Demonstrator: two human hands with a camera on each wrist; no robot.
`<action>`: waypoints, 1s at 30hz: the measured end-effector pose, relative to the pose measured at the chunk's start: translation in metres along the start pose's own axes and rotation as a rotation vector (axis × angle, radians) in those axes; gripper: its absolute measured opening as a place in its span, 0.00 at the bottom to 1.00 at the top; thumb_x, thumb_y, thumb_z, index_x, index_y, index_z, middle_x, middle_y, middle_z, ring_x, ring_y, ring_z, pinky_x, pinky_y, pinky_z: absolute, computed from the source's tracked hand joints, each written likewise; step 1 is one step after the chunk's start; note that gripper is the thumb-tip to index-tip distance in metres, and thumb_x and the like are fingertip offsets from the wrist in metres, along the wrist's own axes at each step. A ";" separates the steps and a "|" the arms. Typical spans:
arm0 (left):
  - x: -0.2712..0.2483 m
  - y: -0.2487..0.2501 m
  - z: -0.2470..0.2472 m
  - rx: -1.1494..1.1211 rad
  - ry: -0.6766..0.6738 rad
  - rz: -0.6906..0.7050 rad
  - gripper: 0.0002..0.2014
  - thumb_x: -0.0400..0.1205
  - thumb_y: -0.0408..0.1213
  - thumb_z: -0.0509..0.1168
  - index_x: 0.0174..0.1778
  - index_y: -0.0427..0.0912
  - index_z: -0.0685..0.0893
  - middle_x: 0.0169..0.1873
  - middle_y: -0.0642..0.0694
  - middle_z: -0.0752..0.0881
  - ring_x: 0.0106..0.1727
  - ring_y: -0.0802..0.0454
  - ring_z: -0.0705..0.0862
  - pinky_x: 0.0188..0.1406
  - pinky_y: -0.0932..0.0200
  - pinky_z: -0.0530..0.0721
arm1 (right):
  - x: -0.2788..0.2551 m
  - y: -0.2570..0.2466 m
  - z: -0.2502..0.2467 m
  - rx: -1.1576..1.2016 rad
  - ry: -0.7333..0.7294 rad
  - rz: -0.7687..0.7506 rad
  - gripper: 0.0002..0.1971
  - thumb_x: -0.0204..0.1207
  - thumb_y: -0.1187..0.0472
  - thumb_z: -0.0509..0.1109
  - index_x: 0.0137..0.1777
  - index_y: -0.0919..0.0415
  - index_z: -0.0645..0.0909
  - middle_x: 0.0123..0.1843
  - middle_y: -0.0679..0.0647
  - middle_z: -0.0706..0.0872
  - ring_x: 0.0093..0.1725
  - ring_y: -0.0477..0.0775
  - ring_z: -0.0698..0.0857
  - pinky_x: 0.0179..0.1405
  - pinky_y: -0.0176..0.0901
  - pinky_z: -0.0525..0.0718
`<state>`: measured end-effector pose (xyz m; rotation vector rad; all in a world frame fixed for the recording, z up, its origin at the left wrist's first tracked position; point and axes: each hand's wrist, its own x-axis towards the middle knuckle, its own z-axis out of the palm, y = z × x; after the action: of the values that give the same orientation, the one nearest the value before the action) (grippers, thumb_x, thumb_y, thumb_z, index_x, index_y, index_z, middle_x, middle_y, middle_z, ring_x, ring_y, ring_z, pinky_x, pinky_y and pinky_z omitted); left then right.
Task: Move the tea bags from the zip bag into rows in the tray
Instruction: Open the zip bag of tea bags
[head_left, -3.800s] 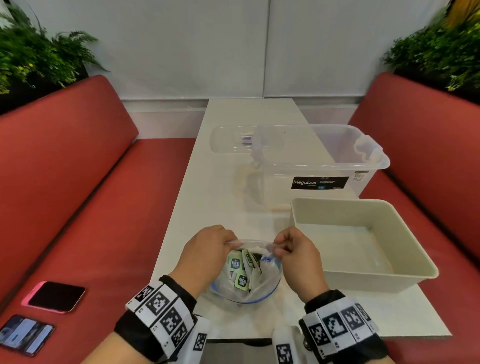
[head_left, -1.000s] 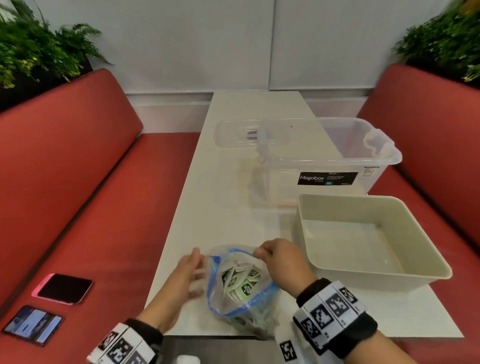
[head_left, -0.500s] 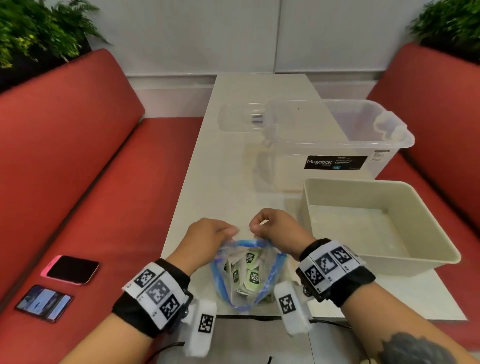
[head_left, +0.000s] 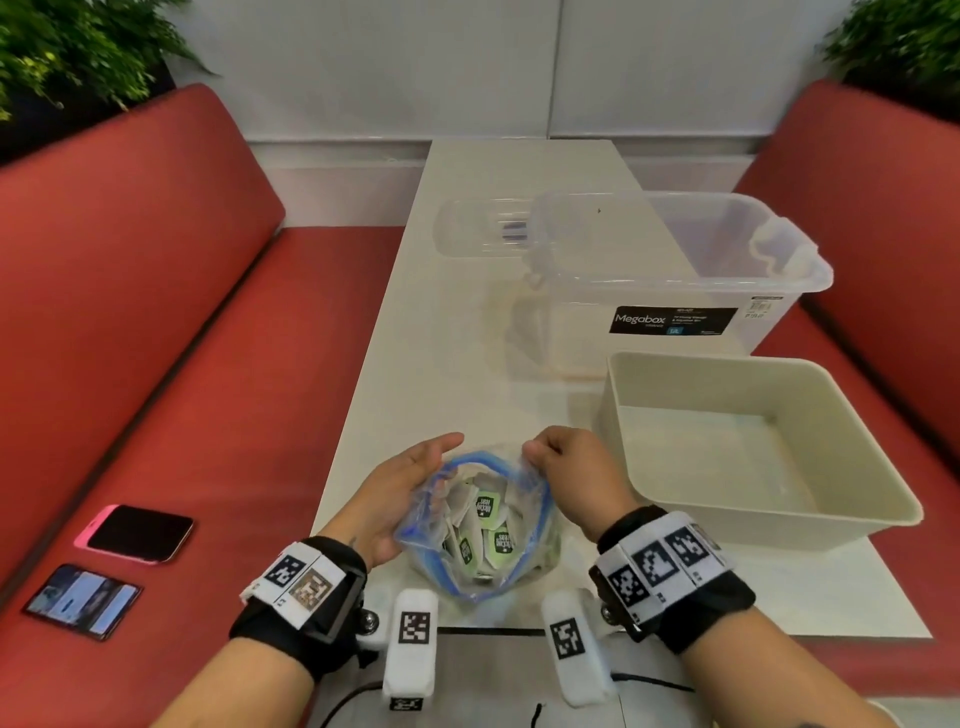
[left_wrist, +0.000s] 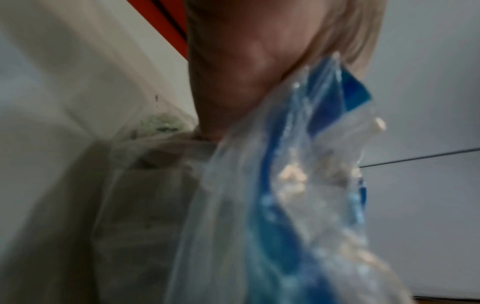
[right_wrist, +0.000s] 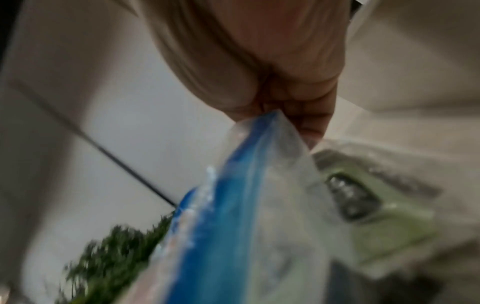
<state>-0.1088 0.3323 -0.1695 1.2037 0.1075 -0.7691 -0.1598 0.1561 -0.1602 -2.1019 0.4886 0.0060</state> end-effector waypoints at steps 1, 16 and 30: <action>-0.001 0.000 0.000 -0.003 0.016 -0.006 0.12 0.85 0.40 0.55 0.58 0.42 0.81 0.29 0.47 0.87 0.26 0.56 0.85 0.28 0.64 0.86 | 0.000 0.001 0.003 0.120 0.000 0.054 0.17 0.80 0.63 0.64 0.28 0.57 0.76 0.27 0.50 0.77 0.28 0.46 0.73 0.27 0.36 0.69; -0.012 0.000 -0.008 0.986 0.206 0.386 0.15 0.74 0.43 0.74 0.53 0.53 0.78 0.52 0.57 0.81 0.46 0.62 0.82 0.38 0.71 0.75 | -0.001 0.006 0.005 0.655 -0.077 0.313 0.12 0.76 0.54 0.71 0.44 0.61 0.72 0.35 0.54 0.76 0.31 0.52 0.76 0.32 0.43 0.76; -0.031 -0.007 0.006 1.598 0.239 0.326 0.32 0.76 0.46 0.66 0.77 0.53 0.63 0.70 0.53 0.62 0.65 0.52 0.76 0.51 0.58 0.79 | -0.044 -0.007 0.008 -0.584 0.113 -0.197 0.18 0.77 0.56 0.61 0.67 0.49 0.76 0.60 0.51 0.77 0.52 0.55 0.83 0.39 0.39 0.71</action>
<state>-0.1375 0.3412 -0.1584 2.7235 -0.6178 -0.3027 -0.1964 0.1809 -0.1510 -2.7288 0.3705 -0.0950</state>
